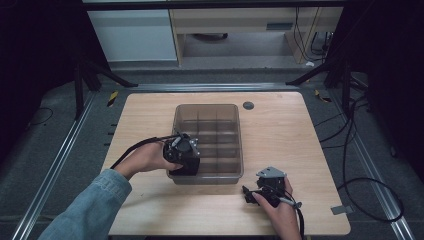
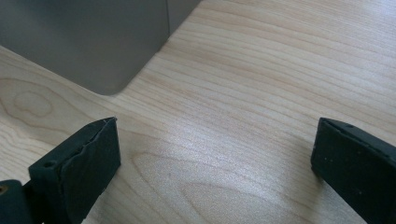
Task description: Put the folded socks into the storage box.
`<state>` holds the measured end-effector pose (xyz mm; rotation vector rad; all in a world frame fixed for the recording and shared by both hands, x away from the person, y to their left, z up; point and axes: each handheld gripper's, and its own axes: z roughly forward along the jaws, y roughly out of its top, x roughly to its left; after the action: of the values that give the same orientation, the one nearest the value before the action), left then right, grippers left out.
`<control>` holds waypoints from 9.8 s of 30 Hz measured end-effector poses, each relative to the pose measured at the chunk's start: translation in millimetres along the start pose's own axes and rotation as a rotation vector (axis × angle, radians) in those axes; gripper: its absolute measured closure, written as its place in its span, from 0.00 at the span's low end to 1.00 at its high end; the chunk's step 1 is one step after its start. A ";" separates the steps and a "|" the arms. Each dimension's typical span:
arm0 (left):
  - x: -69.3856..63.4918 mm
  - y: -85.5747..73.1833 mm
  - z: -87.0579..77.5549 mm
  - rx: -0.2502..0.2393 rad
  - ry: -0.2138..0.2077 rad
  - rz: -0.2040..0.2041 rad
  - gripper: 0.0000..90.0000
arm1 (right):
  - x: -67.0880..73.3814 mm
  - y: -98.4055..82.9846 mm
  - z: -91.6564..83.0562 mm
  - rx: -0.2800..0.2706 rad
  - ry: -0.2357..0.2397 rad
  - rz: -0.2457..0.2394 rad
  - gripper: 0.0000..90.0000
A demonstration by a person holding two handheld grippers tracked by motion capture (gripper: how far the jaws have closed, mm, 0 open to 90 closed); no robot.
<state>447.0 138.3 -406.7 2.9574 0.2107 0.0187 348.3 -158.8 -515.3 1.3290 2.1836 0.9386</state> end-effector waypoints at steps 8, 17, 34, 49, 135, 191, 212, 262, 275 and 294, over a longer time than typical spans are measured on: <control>-0.1 -6.4 4.2 -0.032 -0.009 -0.021 1.00 | 0.0 -0.1 0.0 0.000 0.000 -0.001 0.02; -0.8 -11.5 -11.2 -0.103 0.014 -0.017 1.00 | -0.1 0.0 0.0 0.000 0.000 -0.002 0.02; 0.0 -17.4 -4.6 -0.232 0.106 -0.037 1.00 | -0.1 0.0 0.0 -0.001 0.000 -0.003 0.02; -9.5 -26.6 6.0 -0.289 0.127 -0.041 1.00 | 0.1 -0.1 0.0 -0.001 0.000 -0.002 0.02; -13.3 -16.9 -3.0 -0.245 0.132 -0.068 1.00 | 0.4 -0.1 -0.1 -0.001 0.001 -0.003 0.02; -7.6 -2.8 33.3 -0.081 0.098 -0.050 1.00 | 0.6 0.0 0.0 0.000 0.002 -0.003 0.02; -10.1 -19.6 -2.9 -0.223 0.130 -0.053 1.00 | 0.8 -0.1 -0.1 -0.001 0.006 -0.005 0.02; -12.3 -149.2 -30.2 -0.609 0.292 -0.425 0.05 | 2.6 -0.5 -0.9 0.002 0.001 0.000 0.02; -21.6 -183.9 9.8 -0.574 0.261 -0.515 0.05 | 2.6 -0.6 -0.8 0.002 0.000 -0.001 0.02; -7.6 -197.4 55.5 -0.492 0.324 -0.598 0.05 | 2.6 -0.6 -0.9 0.002 0.000 0.000 0.02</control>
<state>413.3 319.9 -496.1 2.2858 0.9662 0.4046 346.1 -157.0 -515.1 1.3294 2.1851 0.9364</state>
